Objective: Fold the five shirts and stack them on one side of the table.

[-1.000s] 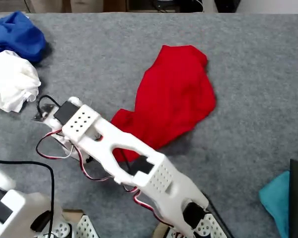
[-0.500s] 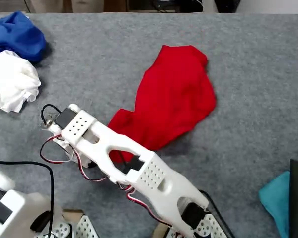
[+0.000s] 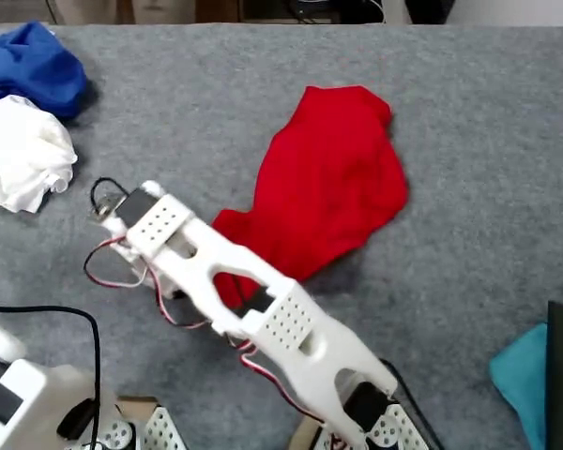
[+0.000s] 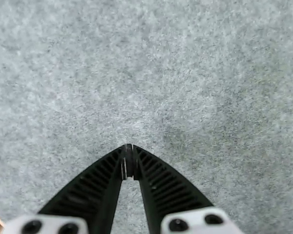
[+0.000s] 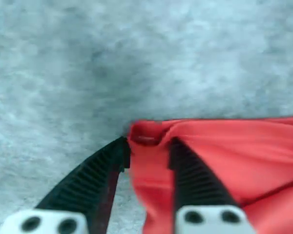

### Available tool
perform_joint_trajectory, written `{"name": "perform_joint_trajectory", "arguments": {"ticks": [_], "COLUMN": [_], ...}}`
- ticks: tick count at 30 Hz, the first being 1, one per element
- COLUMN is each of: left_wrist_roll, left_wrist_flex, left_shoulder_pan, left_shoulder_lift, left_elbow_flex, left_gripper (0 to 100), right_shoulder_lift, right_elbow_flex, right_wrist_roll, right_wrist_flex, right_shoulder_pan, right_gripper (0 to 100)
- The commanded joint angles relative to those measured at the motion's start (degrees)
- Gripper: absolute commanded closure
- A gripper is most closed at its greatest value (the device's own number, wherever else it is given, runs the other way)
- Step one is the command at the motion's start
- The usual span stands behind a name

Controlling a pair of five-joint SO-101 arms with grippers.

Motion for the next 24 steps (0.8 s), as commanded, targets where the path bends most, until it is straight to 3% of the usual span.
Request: {"name": "perform_joint_trajectory", "arguments": {"ticks": [1,9,17,24], "left_wrist_roll": [-2.73,-5.1,-5.1,-4.75], "left_wrist_flex": [0.44,0.44,0.44,0.44], "left_shoulder_pan": [-0.62,-0.62,-0.62,-0.62], "left_shoulder_lift": [-2.07,-2.07,-2.07,-2.07], "left_elbow_flex": [-2.73,-2.73,-2.73,-2.73], "left_gripper": [98,98,98,98], "right_shoulder_lift": [0.75,-0.75,-17.71,-27.82], "right_elbow_flex": [-0.04,-4.09,-11.47,-13.67], "right_wrist_roll": [-0.18,-2.99,-2.64,-2.55], "right_wrist_flex": [0.44,2.81,2.81,2.46], "right_shoulder_pan": [0.4,1.01,0.31,-6.29], "right_gripper": [98.1,99.4,99.5,99.4]}}
